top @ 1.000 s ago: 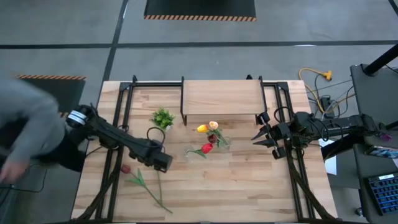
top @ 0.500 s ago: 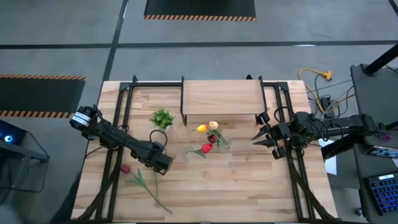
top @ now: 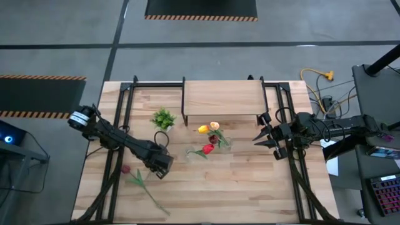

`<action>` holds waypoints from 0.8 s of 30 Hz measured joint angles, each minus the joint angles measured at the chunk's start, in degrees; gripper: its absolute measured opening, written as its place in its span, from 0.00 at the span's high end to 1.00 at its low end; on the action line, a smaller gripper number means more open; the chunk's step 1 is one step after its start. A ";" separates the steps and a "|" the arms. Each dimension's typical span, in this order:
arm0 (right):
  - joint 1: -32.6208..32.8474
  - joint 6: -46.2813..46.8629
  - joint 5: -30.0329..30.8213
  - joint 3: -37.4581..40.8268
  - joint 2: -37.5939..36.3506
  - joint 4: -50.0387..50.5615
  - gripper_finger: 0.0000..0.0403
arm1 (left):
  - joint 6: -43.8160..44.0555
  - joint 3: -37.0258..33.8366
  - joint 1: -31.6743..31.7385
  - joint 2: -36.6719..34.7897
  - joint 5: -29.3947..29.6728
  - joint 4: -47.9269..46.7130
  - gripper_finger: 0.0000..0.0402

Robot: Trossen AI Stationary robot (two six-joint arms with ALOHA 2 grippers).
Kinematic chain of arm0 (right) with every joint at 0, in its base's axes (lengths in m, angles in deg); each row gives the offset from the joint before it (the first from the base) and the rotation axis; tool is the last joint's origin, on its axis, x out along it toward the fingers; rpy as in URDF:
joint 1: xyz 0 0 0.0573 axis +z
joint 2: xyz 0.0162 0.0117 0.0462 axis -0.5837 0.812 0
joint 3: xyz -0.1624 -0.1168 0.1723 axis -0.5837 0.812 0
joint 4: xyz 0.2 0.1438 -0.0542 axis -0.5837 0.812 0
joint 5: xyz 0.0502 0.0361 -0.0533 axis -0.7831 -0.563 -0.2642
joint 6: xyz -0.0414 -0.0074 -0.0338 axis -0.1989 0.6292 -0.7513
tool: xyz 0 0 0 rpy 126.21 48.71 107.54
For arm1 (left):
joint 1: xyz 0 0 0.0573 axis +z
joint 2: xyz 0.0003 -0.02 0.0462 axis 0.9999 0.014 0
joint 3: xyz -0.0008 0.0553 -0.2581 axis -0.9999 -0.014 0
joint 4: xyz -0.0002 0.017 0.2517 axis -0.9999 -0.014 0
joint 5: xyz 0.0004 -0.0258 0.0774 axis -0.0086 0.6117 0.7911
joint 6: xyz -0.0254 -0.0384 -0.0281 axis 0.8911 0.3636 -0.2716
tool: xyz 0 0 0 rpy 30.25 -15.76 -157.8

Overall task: Pick and place flowers into a vace then onto a shelf
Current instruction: Put the pink tulip into the left transparent vase

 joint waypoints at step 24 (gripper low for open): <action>-0.02 0.04 0.00 0.00 -0.01 0.06 0.85 | -19.47 -0.22 -0.15 -27.06 21.62 2.61 1.00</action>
